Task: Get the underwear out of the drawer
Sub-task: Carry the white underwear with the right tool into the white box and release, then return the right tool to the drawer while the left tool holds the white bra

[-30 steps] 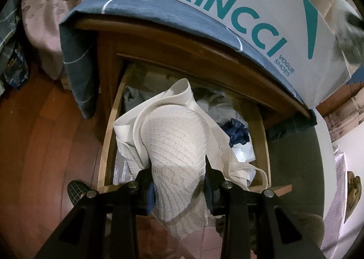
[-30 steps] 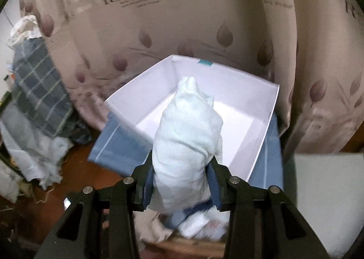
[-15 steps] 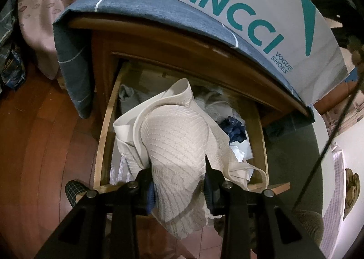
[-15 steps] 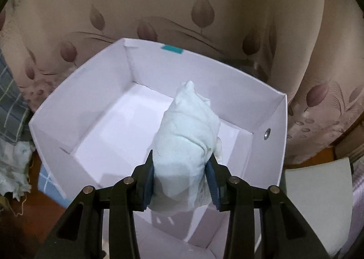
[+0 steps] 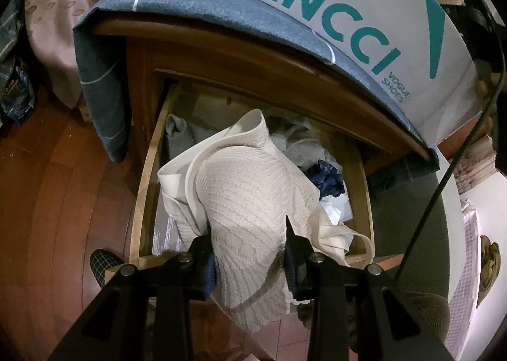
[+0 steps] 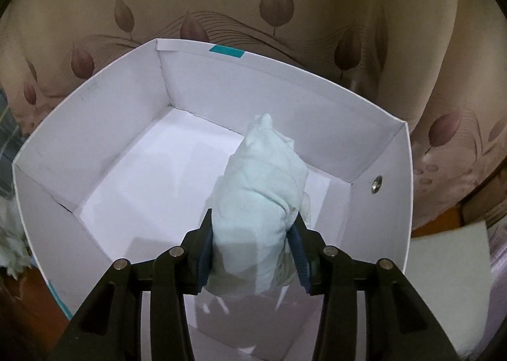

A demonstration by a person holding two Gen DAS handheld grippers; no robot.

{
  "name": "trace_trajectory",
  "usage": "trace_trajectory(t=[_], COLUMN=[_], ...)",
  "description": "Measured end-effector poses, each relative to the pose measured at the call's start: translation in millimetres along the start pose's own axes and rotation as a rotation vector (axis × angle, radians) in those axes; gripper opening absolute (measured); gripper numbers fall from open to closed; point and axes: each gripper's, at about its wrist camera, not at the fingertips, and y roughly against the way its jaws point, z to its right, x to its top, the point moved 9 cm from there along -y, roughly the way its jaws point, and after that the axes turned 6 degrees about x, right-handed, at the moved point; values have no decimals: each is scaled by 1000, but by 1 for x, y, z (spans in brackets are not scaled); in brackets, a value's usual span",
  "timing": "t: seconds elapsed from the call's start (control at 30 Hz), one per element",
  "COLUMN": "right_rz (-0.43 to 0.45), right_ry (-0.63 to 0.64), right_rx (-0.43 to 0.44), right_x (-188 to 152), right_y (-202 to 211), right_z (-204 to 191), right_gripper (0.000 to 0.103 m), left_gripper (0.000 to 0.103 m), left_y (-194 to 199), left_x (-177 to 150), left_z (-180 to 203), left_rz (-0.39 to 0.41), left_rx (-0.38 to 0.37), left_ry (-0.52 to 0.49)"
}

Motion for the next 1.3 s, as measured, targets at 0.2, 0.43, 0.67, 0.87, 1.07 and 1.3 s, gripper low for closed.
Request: trace_trajectory(t=[0.2,0.43,0.67,0.87,1.07,1.3], right_rz=[-9,-40,-9,80,168,128], right_ry=[32,124,102,54,70,145], right_rx=[2,-20,48,81,178,184], right_x=[1,2,6,14,-6,-92], right_y=[-1,-9,-3,31,98,123], right_z=[13,26,17,13,1,-5], right_gripper=[41,40,59,70,80,87], left_gripper=[33,33,33,34,34,33], left_y=[1,0,-2,-1,1,4], left_x=[-1,0,1,3,3,4], left_z=[1,1,1,-2,-2,-4], left_rz=[1,1,6,19,32,49], left_rx=[7,17,38,62,79,90], left_ry=[-8,-13,-25,-25,-39,-37])
